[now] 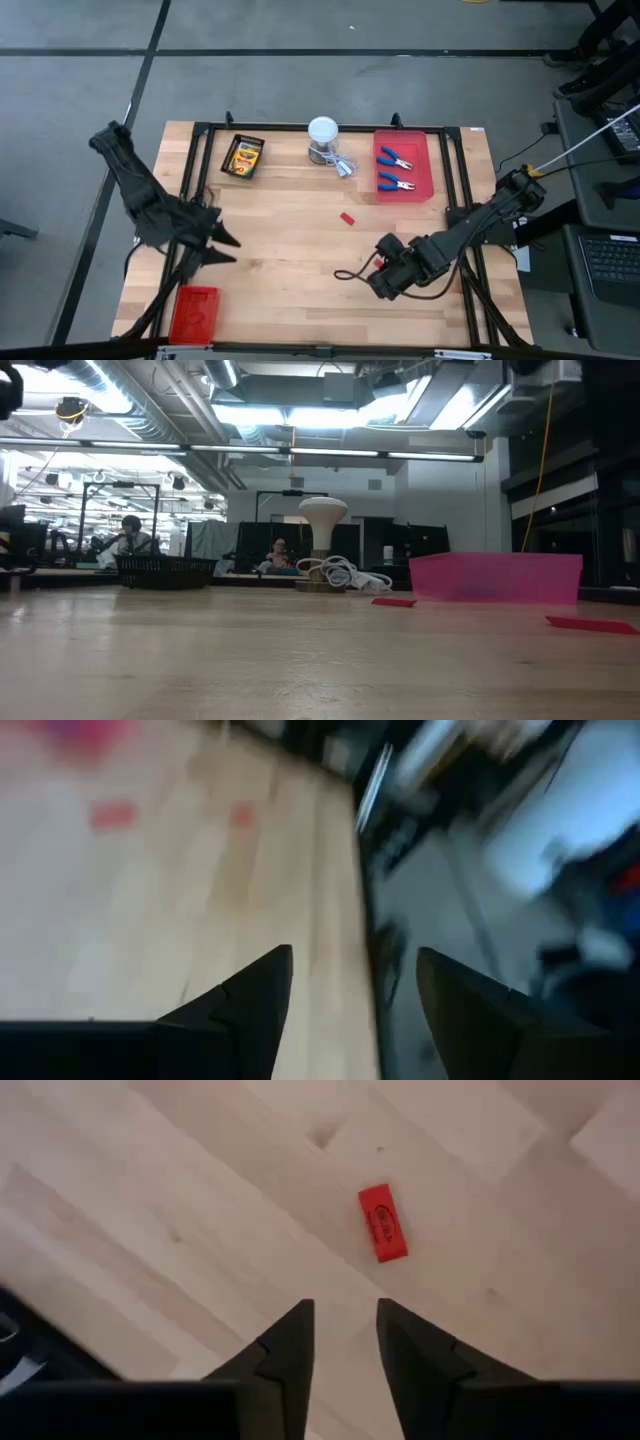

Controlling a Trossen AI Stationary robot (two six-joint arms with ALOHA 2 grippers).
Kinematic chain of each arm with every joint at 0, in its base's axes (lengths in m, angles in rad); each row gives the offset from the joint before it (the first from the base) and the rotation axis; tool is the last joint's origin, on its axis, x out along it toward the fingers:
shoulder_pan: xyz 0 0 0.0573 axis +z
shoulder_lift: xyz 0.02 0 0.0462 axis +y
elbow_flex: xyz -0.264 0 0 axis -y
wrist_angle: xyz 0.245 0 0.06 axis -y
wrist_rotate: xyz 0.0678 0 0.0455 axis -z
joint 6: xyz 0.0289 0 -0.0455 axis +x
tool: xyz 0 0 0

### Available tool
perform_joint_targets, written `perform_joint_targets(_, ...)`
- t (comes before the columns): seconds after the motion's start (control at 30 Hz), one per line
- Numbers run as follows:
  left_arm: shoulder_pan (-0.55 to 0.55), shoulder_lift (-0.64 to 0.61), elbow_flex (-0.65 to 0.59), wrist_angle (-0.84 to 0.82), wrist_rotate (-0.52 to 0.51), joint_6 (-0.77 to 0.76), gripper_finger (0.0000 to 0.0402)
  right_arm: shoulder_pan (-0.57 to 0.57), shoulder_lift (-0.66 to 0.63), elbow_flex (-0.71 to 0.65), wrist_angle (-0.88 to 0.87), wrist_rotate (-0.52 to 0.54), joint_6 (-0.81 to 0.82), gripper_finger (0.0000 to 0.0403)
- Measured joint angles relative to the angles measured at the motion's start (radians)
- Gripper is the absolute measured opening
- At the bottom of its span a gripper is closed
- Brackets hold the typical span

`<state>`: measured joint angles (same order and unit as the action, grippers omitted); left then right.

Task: Pick & Place School Supplies
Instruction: Put the red eraser into the red bin

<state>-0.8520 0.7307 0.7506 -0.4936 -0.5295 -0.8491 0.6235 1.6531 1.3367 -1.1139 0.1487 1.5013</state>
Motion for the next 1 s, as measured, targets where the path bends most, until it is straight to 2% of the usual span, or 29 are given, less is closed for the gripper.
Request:
perform_joint_targets(0.13,0.048,-0.030,0.000,0.155,-0.039,0.110,0.0212,-0.008,0.000,-0.105,0.114,0.006,0.044,0.0124)
perform_joint_targets(0.23,0.082,-0.029,0.000,0.221,-0.022,0.138,0.0213,-0.028,0.005,-0.200,0.289,-0.013,0.049,0.0125)
perform_joint_targets(0.33,0.109,-0.029,0.000,0.267,0.004,0.146,0.0214,-0.037,0.005,-0.266,0.367,-0.008,0.073,0.0126)
perform_joint_targets(0.47,0.133,-0.028,0.000,0.294,0.020,0.129,0.0214,-0.050,0.006,-0.290,0.375,0.023,0.070,0.0126)
perform_joint_targets(1.0,0.203,-0.028,0.000,0.319,0.031,0.121,0.0214,-0.064,0.011,-0.402,0.376,0.014,0.075,0.0126)
